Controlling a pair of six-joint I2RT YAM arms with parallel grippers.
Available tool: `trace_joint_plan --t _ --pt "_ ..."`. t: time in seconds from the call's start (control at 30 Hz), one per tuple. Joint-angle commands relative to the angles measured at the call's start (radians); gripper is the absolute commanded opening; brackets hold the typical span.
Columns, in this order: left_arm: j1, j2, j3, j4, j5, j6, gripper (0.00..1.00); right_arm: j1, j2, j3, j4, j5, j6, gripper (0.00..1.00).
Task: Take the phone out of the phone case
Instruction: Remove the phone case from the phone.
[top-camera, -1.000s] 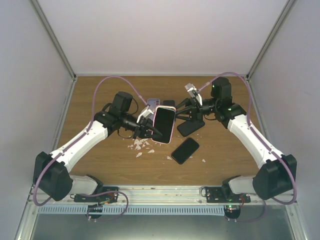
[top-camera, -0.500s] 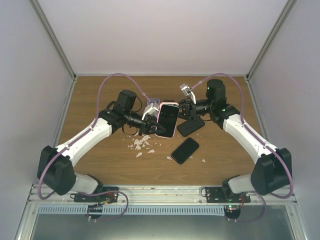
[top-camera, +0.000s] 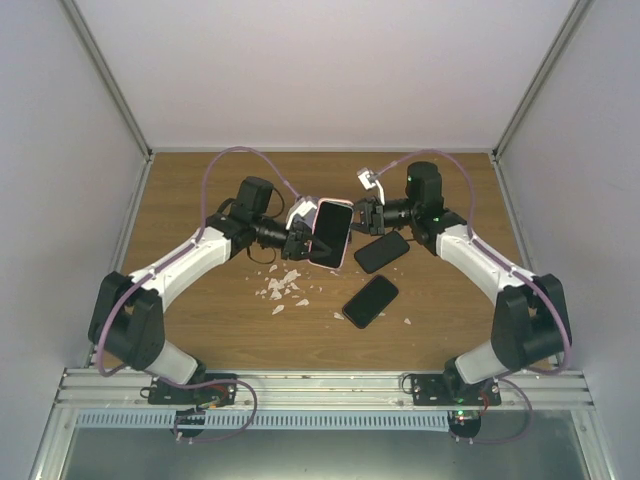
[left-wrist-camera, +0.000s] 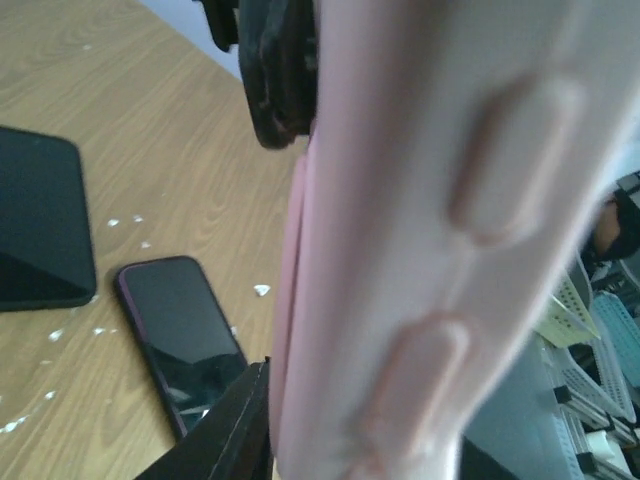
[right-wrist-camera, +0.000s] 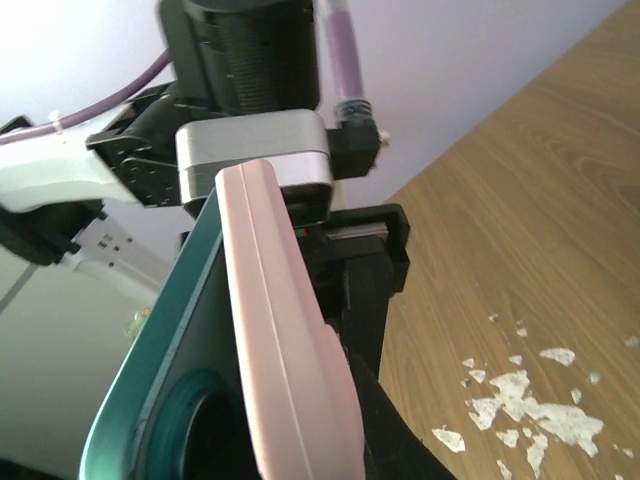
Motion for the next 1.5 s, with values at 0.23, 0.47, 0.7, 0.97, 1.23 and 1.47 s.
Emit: trace_joint_plan --t 0.23,0.47,0.7,0.97,1.23,1.47 --pt "0.028 0.075 0.014 0.200 -0.155 -0.127 0.51 -0.032 0.117 -0.077 0.188 0.034 0.281 0.01" --pt "0.033 0.050 0.009 0.186 -0.336 -0.116 0.68 -0.043 0.153 -0.079 0.171 0.104 0.328 0.01" --pt "0.013 -0.072 -0.002 0.204 -0.552 -0.075 0.80 -0.047 0.174 -0.048 0.122 0.177 0.361 0.01" --pt "-0.134 -0.081 0.112 0.074 -0.819 0.004 0.93 -0.047 0.196 -0.017 0.127 0.268 0.449 0.00" --pt "-0.248 -0.032 0.174 0.050 -1.057 0.059 0.92 -0.046 0.172 -0.020 0.123 0.324 0.488 0.00" --pt "-0.298 0.080 0.260 0.002 -1.192 0.072 0.87 -0.045 0.157 -0.015 0.096 0.366 0.493 0.01"
